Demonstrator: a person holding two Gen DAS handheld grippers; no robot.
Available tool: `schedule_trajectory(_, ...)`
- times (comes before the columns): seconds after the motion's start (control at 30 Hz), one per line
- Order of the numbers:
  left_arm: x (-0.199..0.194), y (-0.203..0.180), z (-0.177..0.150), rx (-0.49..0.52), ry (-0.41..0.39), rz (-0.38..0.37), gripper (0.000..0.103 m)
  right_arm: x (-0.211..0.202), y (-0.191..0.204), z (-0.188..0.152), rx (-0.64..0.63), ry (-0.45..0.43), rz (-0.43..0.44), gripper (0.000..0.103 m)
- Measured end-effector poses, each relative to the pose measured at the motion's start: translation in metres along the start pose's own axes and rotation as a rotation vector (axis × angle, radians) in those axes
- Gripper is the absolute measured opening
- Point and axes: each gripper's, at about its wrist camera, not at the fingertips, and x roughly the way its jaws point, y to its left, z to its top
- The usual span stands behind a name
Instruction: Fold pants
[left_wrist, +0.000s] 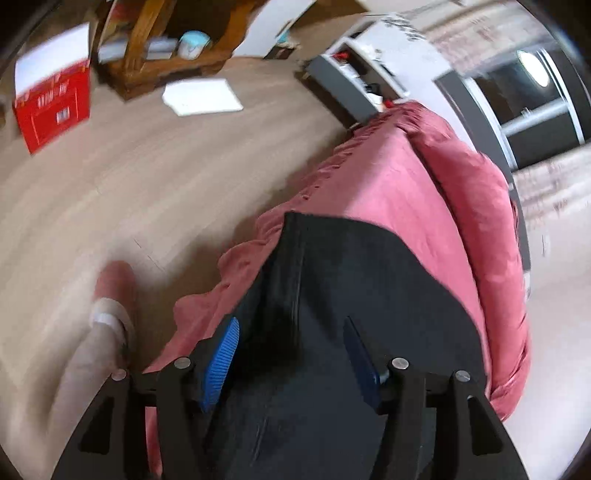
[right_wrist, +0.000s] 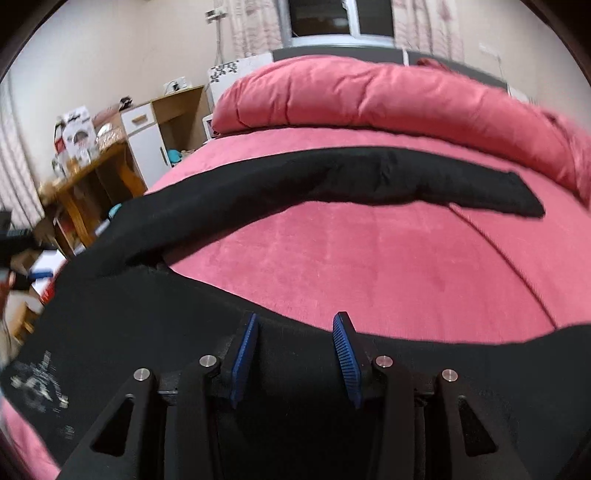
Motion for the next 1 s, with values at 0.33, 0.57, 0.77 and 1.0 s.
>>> schedule_trajectory(0.33, 0.085, 0.009, 0.060, -0.041, 0.118, -0.023, 0.068, 0.006, 0.001, -0.014, 0.018, -0.049, 0.020, 0.046)
schedule_trajectory(0.57, 0.123, 0.031, 0.063, -0.273, 0.210, -0.234, 0.072, 0.008, -0.001, -0.017, 0.030, -0.051, 0.042, 0.048)
schedule_trajectory(0.77, 0.113, 0.016, 0.064, -0.205, 0.141, -0.256, 0.019, 0.010, -0.001, -0.017, 0.029, -0.046, 0.044, 0.050)
schedule_trajectory(1.0, 0.041, -0.002, 0.054, -0.123, -0.012, -0.264, 0.003, 0.010, 0.003, -0.018, 0.011, -0.042, 0.030, 0.051)
